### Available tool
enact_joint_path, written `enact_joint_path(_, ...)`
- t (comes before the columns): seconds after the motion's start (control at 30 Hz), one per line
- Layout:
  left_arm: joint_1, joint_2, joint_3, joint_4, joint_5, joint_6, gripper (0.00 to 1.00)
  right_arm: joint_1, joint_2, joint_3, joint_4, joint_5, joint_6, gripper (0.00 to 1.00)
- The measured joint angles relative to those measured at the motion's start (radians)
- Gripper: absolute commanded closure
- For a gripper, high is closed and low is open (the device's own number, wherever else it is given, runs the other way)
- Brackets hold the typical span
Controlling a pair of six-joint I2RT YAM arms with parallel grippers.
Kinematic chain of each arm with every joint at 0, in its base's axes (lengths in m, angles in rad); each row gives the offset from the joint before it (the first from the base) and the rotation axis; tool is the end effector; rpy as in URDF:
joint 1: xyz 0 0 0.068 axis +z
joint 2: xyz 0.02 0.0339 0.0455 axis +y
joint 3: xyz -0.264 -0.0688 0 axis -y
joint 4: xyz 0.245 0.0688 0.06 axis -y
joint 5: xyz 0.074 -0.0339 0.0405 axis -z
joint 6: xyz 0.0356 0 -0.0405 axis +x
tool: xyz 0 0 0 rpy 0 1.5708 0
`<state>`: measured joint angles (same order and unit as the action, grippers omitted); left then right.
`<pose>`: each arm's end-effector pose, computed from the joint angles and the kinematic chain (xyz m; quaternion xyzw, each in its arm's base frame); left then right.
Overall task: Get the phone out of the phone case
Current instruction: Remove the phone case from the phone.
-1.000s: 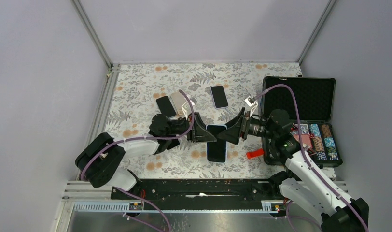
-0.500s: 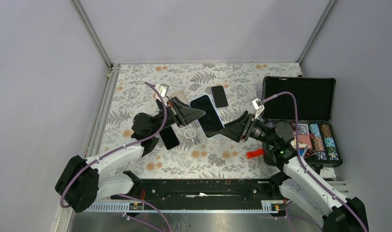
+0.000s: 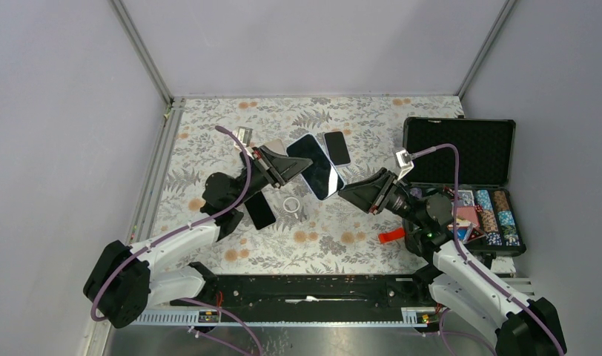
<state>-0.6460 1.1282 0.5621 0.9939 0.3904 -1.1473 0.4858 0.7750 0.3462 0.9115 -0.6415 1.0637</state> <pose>0.1860 -0.1572 0.3157 0.0264 0.5545 -0.7101 0.4331 0.1404 0.0982 0.2985 -0.1186 0.5477 0.6846 0.4661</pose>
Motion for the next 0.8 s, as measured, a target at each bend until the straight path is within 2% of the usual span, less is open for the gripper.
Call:
enact_joint_path(0.1, 0.0, -0.002, -0.005, 0.005, -0.036, -0.035, 1.0, 0.0, 0.003, 0.0, 0.006, 0.035, 0.011, 0.72)
enact_joint_path(0.2, 0.0, -0.006, -0.02, 0.021, -0.058, -0.067, 1.0, 0.0, 0.017, 0.0, 0.019, 0.057, 0.026, 0.75)
enact_joint_path(0.27, 0.0, -0.011, -0.032, 0.028, -0.069, -0.077, 1.0, 0.0, 0.027, 0.0, 0.026, 0.06, 0.035, 0.7)
enact_joint_path(0.33, 0.0, -0.016, -0.048, 0.034, -0.08, -0.087, 1.0, 0.002, 0.031, 0.0, 0.026, 0.061, 0.042, 0.56)
enact_joint_path(0.37, 0.001, -0.018, -0.056, 0.036, -0.083, -0.091, 1.0, 0.002, 0.031, 0.0, 0.026, 0.066, 0.045, 0.53)
enact_joint_path(0.43, 0.003, -0.019, -0.066, 0.036, -0.084, -0.093, 1.0, 0.002, 0.031, 0.0, 0.03, 0.074, 0.051, 0.53)
enact_joint_path(0.8, 0.007, -0.069, -0.066, 0.036, -0.083, -0.072, 1.0, 0.005, 0.063, 0.013, 0.078, 0.098, 0.099, 0.85)
